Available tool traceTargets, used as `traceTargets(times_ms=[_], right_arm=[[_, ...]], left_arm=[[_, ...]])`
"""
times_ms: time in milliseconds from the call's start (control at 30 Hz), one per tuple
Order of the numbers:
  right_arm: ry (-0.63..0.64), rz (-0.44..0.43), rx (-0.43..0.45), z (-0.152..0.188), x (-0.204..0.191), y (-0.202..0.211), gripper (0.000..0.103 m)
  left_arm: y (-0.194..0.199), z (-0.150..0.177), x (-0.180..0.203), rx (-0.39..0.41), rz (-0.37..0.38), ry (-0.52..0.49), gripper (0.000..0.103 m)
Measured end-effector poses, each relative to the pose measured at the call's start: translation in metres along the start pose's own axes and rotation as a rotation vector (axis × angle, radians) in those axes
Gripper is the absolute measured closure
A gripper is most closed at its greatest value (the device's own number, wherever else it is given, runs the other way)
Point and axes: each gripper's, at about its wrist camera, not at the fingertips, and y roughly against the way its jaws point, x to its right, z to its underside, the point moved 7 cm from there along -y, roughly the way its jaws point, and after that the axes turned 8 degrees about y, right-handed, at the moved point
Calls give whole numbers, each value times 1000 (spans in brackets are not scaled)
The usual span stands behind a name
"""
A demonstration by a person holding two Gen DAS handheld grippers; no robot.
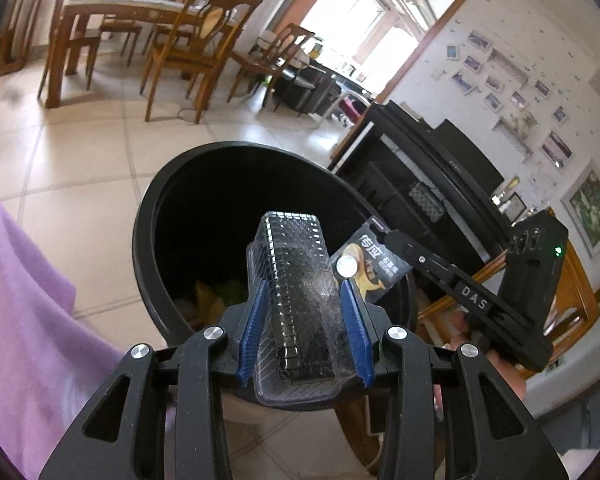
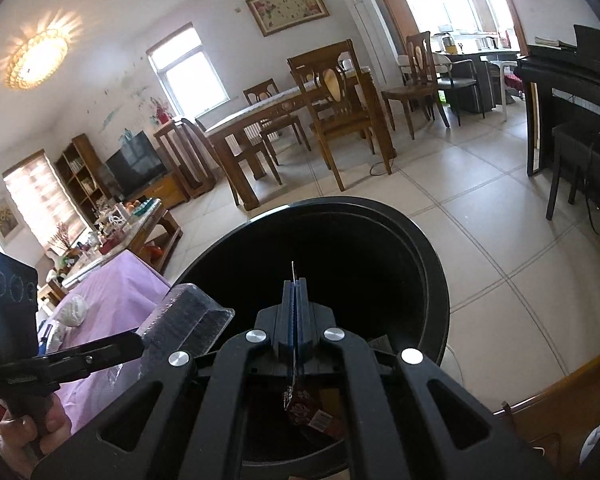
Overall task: Collect trash
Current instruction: 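Move both tools over the black bin and release the items inside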
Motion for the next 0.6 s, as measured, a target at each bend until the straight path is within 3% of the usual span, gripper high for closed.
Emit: traceTargets(times_ms=[233, 333, 400, 533, 600], right_arm=[[0, 16, -15, 1, 3, -4, 102], [1, 20, -24, 1, 4, -5, 99], [-1, 24, -28, 1, 4, -5, 97], [22, 15, -30, -4, -6, -3, 96], [51, -3, -32, -8, -21, -4, 95]], left_arm=[[-6, -7, 0, 11, -19, 23, 62], [3, -7, 6, 21, -23, 41, 50], [14, -7, 5, 47, -33, 41, 35], [43, -6, 4, 75, -22, 57, 32], [68, -3, 0, 109, -24, 64, 26]])
